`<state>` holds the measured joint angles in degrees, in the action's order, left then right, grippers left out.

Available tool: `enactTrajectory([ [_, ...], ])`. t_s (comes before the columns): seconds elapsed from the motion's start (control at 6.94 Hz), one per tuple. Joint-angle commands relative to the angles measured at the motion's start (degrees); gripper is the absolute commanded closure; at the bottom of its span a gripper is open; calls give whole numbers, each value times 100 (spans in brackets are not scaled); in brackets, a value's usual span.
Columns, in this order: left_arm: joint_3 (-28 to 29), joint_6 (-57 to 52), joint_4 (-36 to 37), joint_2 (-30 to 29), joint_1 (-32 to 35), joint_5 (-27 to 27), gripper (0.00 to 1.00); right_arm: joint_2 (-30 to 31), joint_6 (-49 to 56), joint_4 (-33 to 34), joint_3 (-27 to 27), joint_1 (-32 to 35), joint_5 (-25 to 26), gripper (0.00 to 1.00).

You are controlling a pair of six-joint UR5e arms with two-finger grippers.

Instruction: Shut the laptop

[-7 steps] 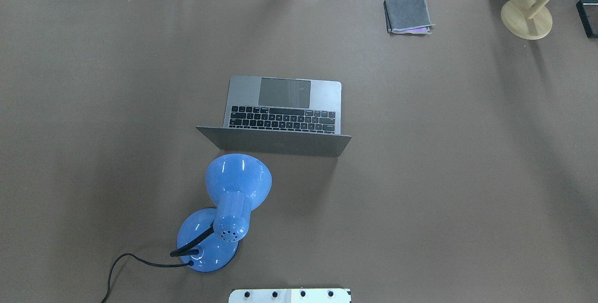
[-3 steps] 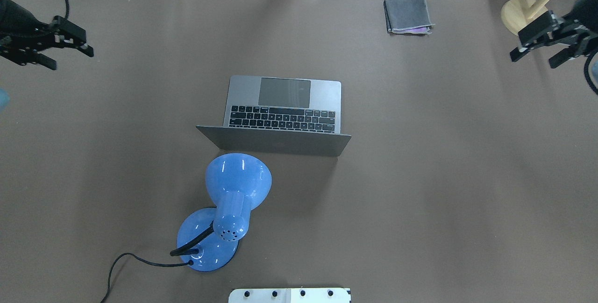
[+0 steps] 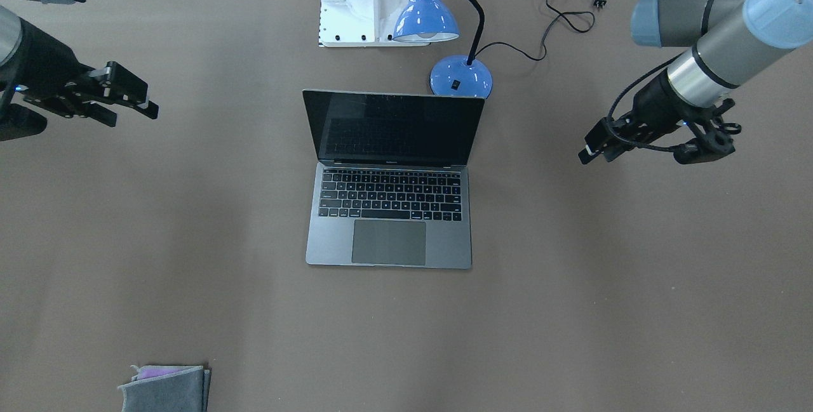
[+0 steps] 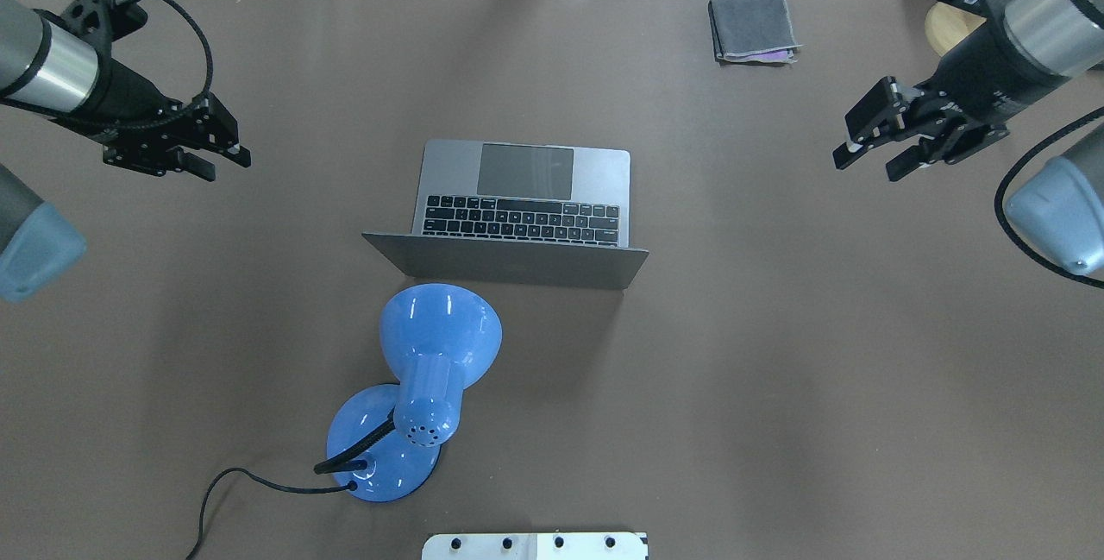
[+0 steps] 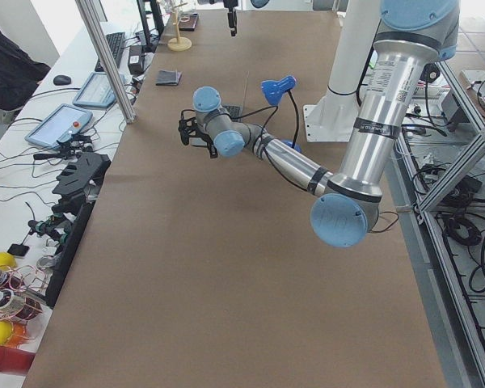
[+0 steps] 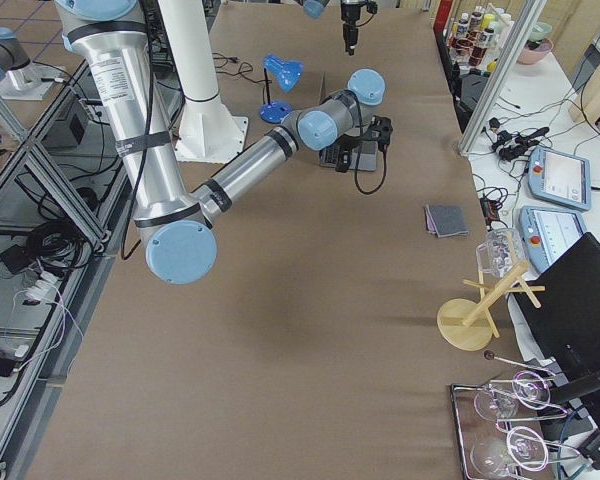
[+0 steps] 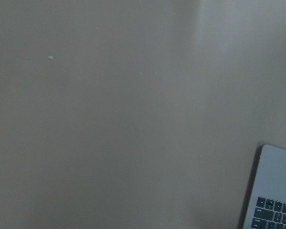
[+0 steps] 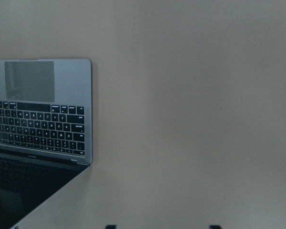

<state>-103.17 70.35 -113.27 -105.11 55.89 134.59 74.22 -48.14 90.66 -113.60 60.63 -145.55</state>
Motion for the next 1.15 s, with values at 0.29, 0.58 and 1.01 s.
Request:
enactTrajectory([
  [0.29,-501,49,-11,174,-1025,-4,100,189,-721,-951,-233,-1217,157,100],
  [0.58,-756,311,33,184,-1316,-12,100,137,-1194,-1058,-277,-1745,569,100],
  [1.01,-749,884,50,0,-1485,-12,100,23,-1495,-1314,-242,-2089,667,100],
])
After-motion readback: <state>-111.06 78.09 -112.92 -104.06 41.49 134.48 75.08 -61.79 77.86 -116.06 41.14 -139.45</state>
